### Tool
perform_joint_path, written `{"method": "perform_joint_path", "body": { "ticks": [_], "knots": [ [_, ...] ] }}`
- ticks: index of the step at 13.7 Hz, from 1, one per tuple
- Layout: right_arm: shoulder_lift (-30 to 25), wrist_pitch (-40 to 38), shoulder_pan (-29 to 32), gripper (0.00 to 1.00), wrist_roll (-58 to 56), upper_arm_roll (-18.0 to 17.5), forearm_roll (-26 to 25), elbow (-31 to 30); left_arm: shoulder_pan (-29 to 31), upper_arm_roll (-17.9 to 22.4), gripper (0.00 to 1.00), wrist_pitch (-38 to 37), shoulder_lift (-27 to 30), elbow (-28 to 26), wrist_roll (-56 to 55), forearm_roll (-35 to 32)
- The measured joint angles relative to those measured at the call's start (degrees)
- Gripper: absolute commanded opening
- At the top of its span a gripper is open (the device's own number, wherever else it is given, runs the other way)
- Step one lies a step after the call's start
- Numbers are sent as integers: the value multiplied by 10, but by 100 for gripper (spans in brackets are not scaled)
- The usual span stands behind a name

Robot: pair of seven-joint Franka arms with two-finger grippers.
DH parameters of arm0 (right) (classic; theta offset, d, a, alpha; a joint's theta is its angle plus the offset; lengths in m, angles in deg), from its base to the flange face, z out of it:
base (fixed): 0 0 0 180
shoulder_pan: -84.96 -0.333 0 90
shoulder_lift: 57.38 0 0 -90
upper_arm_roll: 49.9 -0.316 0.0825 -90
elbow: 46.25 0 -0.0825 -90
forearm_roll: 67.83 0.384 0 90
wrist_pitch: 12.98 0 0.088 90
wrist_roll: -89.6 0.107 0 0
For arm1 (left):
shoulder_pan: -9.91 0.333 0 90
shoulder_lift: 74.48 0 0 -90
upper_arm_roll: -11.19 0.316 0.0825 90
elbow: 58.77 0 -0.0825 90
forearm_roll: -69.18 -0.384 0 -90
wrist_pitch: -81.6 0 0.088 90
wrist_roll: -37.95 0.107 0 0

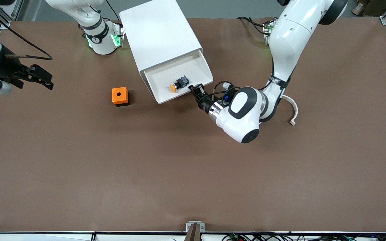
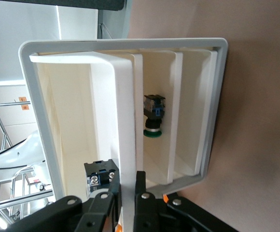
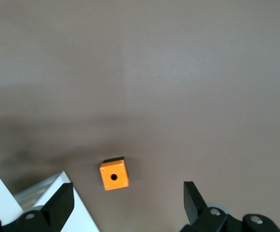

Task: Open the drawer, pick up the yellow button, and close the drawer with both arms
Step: 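Withdraw the left gripper while the right gripper reaches into the drawer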

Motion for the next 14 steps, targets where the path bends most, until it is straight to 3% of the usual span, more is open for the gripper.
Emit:
{"method": "perform_joint_path", "body": {
  "ticks": [2,3,5,6,12,14],
  "knots": [
    [20,0,-33,100,76,-1,0,8,10,1,4,12,0,3,12,0],
    [27,0,-57,100,119,-2,0,11,15,1,21,14,0,3,17,0],
    [34,0,-107,100,216,-3,0,14,23,1,88,21,0,4,24,0],
    [36,0,-129,100,260,-3,0,14,26,1,100,26,0,5,26,0],
    [74,0,-218,100,518,-3,0,14,56,3,100,30,0,37,31,0],
    [98,34,-253,100,604,-3,0,14,83,4,100,30,0,48,70,0]
  ]
}}
